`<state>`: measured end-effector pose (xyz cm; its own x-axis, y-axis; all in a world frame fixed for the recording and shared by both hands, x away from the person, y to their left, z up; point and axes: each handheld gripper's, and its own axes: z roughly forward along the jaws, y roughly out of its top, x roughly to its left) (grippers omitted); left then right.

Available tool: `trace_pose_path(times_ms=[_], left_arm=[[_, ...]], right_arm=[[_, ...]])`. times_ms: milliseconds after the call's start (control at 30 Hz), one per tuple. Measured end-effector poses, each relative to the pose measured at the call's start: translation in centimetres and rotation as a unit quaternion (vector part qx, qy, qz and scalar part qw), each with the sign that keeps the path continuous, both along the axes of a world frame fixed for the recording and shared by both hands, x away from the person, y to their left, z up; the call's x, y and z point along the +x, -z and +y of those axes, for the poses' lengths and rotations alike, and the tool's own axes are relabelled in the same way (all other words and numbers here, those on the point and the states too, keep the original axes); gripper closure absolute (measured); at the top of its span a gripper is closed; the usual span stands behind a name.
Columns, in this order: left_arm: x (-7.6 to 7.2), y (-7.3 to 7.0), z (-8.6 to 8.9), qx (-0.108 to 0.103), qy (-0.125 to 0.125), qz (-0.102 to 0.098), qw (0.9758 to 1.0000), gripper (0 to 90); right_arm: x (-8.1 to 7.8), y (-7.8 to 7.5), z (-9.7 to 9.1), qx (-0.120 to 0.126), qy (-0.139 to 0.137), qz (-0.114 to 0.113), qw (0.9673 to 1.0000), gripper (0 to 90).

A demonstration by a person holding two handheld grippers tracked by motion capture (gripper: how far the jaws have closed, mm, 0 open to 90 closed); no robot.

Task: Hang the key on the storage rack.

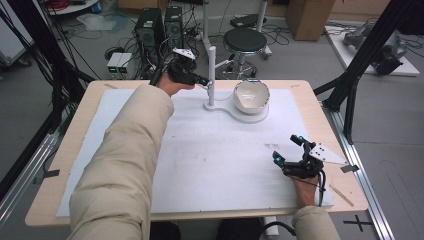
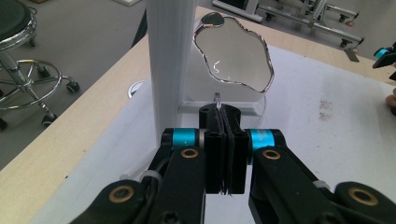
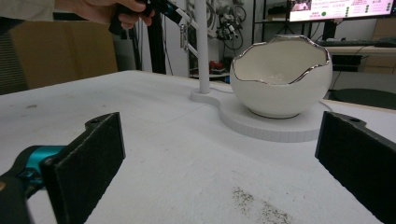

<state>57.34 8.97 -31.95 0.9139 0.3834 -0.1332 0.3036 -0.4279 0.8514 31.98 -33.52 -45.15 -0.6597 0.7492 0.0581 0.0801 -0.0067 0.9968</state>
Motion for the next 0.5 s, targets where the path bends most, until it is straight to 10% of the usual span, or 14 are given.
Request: trace_pose_path(times_ms=[233, 500], left_arm=[[0.34, 0.46, 0.04, -0.004, -0.021, -0.002, 0.9998, 87.1], [0.22, 0.55, 0.61, -0.003, -0.046, -0.007, 0.9989, 54.7]], right_arm=[[0.00, -0.01, -0.01, -0.002, 0.000, 0.000, 1.0000, 0.5], [0.00, -0.01, -0.02, -0.003, 0.000, -0.001, 1.0000, 0.5]])
